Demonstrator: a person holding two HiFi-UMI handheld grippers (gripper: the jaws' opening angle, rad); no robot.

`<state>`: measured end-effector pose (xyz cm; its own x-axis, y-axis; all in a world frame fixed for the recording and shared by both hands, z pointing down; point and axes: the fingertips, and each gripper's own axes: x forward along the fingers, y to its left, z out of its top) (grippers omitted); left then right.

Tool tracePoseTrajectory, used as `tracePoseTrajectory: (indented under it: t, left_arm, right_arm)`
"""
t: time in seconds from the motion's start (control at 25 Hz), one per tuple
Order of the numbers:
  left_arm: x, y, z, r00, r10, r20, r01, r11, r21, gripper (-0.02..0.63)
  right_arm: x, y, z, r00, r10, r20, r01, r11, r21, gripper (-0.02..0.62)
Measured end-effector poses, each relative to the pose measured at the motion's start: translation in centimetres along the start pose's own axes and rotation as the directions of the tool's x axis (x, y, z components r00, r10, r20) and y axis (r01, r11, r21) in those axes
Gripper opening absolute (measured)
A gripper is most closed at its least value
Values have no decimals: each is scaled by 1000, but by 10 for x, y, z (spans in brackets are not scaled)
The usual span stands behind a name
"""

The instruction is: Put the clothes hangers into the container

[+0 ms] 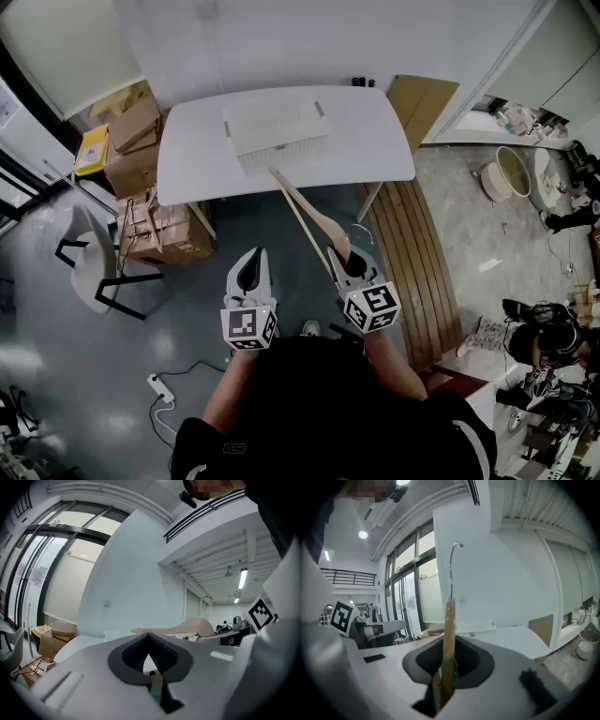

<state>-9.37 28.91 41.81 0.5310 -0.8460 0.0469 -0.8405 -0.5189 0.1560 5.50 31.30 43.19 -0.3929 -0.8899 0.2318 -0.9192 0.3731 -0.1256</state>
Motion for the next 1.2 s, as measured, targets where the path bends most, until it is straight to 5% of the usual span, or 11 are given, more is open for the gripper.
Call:
tracePoseTrajectory:
  t: [1.2]
  left_arm:
    - [7,-50,-13,999,28,-28,-28,1000,12,3]
  right_arm:
    - [-26,-30,-6,998,62,11,-63,998,32,60]
